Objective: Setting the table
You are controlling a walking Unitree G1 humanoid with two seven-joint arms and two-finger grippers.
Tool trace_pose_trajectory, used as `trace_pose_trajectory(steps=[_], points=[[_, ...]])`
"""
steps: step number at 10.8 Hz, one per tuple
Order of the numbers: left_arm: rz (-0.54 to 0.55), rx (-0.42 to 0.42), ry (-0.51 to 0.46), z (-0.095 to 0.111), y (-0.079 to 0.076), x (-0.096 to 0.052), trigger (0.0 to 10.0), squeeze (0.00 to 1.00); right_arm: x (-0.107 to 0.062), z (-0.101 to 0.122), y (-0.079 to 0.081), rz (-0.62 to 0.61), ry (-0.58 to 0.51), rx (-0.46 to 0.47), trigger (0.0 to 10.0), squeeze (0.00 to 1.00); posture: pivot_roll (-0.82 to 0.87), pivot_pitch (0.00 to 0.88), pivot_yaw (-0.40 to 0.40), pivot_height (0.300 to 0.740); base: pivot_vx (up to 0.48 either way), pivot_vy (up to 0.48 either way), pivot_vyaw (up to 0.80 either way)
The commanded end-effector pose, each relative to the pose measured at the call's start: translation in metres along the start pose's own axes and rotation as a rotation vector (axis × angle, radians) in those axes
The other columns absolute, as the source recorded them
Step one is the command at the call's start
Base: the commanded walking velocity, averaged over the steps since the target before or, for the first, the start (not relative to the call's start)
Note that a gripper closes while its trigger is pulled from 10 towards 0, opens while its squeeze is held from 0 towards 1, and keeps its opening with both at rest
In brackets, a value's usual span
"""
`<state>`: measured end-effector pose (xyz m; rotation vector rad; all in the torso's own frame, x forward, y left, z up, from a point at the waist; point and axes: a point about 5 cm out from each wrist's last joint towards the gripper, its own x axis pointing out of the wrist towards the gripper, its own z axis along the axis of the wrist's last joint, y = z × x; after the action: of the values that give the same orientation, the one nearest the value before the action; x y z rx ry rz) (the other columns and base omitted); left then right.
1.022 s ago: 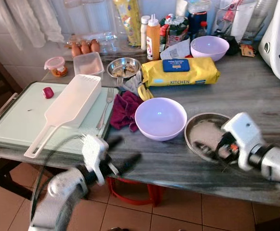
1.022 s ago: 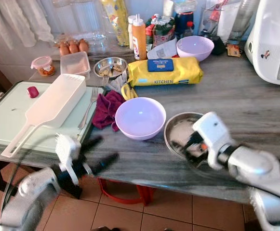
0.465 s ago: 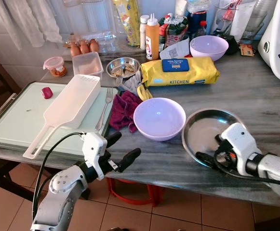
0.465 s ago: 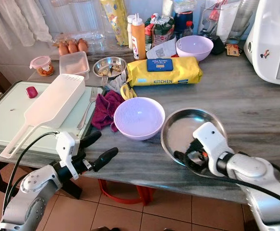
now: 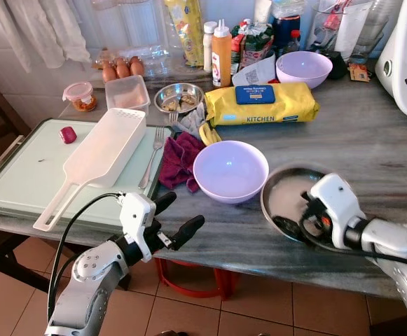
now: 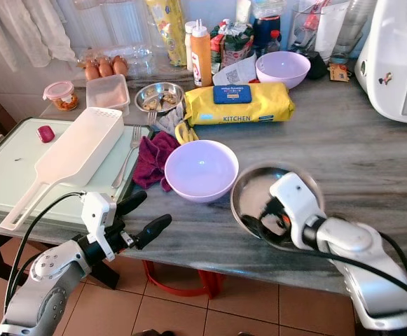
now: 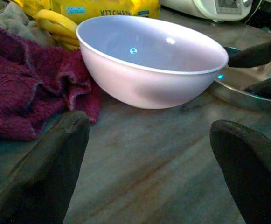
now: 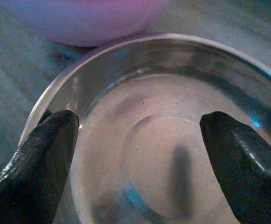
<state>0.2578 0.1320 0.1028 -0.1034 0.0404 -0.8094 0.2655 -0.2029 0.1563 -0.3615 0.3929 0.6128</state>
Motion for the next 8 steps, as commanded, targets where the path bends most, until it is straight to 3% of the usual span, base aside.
trace_pose_trajectory(steps=[1,7,8], points=[[0.006,0.009,0.015,-0.002,0.001,-0.002,10.0,0.00,0.000,0.004,0.002,0.009,-0.013,0.003,10.0,0.00,-0.11,0.120,0.083,0.740,0.000,0.000,0.00],[0.007,0.011,0.024,-0.004,0.001,-0.002,10.0,0.00,0.006,0.014,0.008,0.042,-0.065,0.049,10.0,0.00,-0.11,0.114,0.083,0.740,0.000,0.000,0.00],[0.009,0.012,0.026,-0.005,0.001,-0.002,10.0,0.00,0.005,0.013,0.006,0.037,-0.048,0.016,10.0,0.00,-0.11,0.114,0.084,0.740,0.000,0.000,0.00]])
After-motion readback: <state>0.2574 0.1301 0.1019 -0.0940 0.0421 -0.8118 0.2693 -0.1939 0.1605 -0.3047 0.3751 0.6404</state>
